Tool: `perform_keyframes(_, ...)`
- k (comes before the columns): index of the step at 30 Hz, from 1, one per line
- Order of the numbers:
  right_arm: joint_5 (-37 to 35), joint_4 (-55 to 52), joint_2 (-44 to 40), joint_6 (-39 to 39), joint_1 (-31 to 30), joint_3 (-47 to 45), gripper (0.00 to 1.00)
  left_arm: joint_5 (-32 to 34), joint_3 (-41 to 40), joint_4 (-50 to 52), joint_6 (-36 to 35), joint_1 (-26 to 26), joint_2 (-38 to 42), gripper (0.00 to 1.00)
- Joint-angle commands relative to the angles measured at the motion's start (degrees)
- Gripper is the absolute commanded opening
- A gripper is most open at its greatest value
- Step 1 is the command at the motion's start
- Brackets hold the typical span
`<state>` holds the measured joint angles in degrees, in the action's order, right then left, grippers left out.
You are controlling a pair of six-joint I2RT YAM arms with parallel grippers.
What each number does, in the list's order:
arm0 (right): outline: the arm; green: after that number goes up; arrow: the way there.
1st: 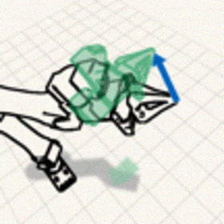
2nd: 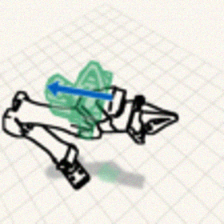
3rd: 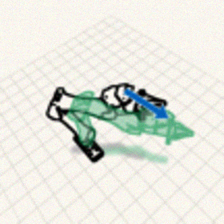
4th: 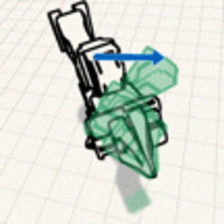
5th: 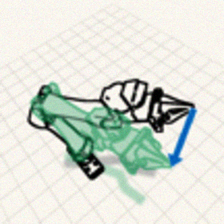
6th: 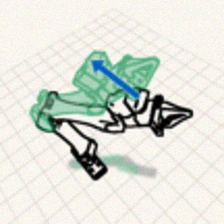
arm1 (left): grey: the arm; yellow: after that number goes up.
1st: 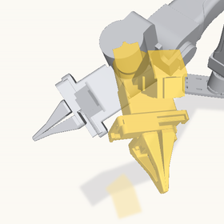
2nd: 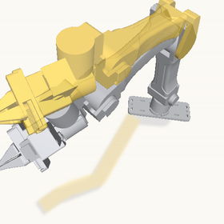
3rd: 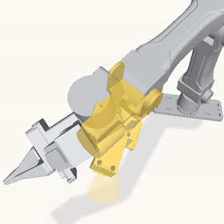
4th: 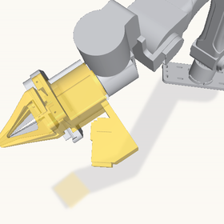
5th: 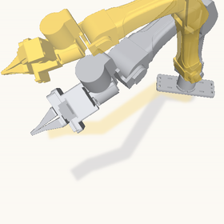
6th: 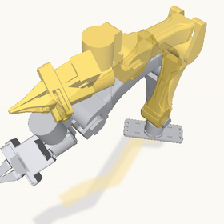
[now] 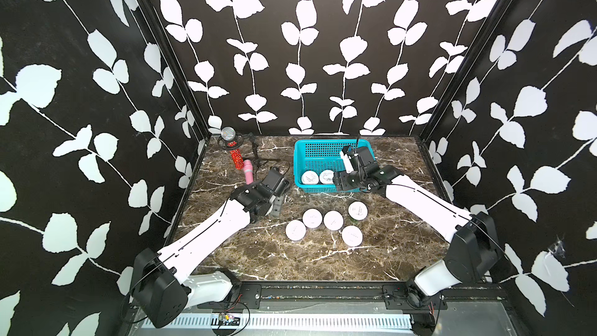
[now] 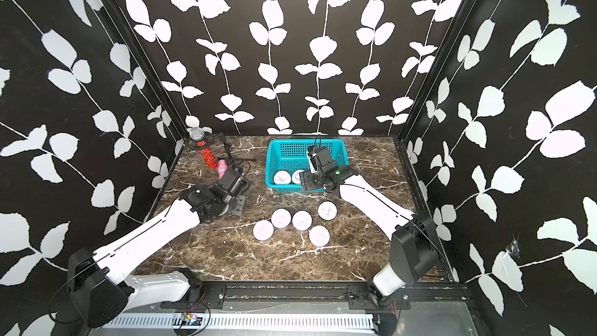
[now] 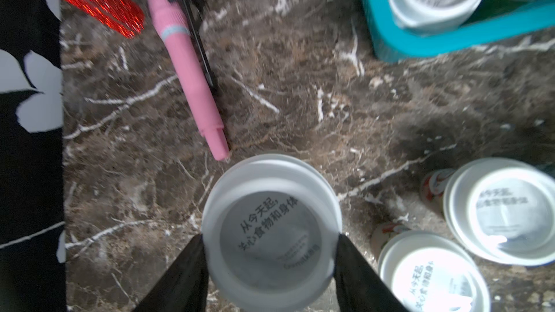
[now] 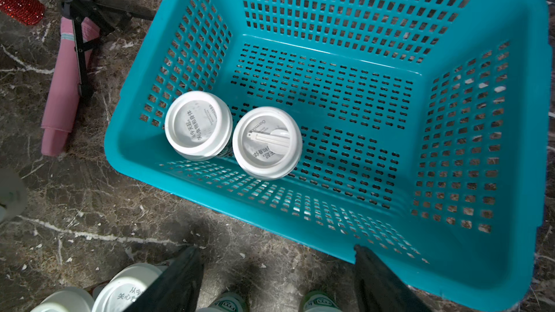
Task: Put the yogurt in the basket
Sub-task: Pick up the yogurt from the center of the board, then adjust the basket at the center of the board.
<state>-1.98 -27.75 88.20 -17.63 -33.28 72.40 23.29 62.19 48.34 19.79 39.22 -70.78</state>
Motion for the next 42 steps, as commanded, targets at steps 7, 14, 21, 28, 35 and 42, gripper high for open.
perform_keyframes(7,-0.88,1.61,-7.09,-1.29,4.84,-6.66,0.80,2.70,11.66,-2.36,-7.14,0.11,-4.69,0.59)
perform_keyframes(14,0.48,1.57,-11.08,-1.43,9.64,-11.20,0.80,-5.13,20.95,-5.47,-9.50,0.11,-10.89,0.59)
perform_keyframes(21,1.51,1.27,-14.72,-1.27,14.70,-15.53,0.80,-10.61,31.56,-5.95,-11.15,0.59,-18.87,0.58)
perform_keyframes(28,6.83,4.03,-15.92,-1.71,20.78,-18.68,0.78,-15.04,43.39,-5.33,-12.47,4.50,-28.65,0.58)
perform_keyframes(35,15.95,7.55,-10.35,-0.31,28.01,-15.19,0.72,-17.96,50.82,-4.96,-12.23,5.08,-35.31,0.58)
perform_keyframes(42,20.15,7.20,0.86,2.40,32.06,-5.96,0.62,-19.34,54.16,-4.63,-12.05,5.10,-38.60,0.59)
